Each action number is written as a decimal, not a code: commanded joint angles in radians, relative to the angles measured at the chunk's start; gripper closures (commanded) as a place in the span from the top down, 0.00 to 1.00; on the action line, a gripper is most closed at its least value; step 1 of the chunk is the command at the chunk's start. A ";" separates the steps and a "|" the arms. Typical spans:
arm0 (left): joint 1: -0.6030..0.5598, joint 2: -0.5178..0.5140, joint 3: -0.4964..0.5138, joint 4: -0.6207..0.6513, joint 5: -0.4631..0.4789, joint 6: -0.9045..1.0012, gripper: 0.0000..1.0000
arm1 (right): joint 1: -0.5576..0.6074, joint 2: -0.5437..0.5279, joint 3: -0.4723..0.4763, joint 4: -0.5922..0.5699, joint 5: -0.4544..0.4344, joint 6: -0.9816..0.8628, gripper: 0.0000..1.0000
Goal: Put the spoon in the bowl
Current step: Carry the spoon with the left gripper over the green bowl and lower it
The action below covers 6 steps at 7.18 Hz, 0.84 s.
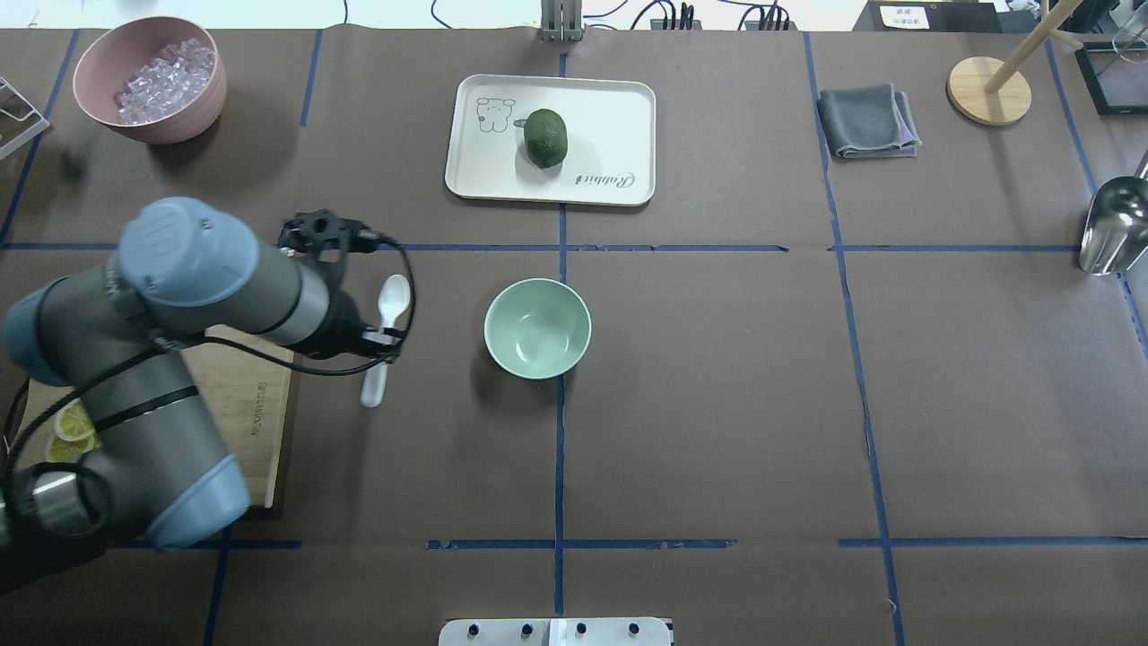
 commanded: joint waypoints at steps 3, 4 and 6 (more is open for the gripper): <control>0.064 -0.268 0.165 0.087 0.000 -0.005 0.06 | 0.000 -0.004 0.000 0.000 0.001 0.004 0.99; 0.072 -0.267 0.170 0.089 0.000 -0.005 0.14 | 0.000 -0.004 0.000 0.000 0.001 0.003 0.99; 0.084 -0.279 0.177 0.093 -0.003 -0.005 0.29 | 0.000 -0.002 0.000 0.000 -0.001 0.005 0.99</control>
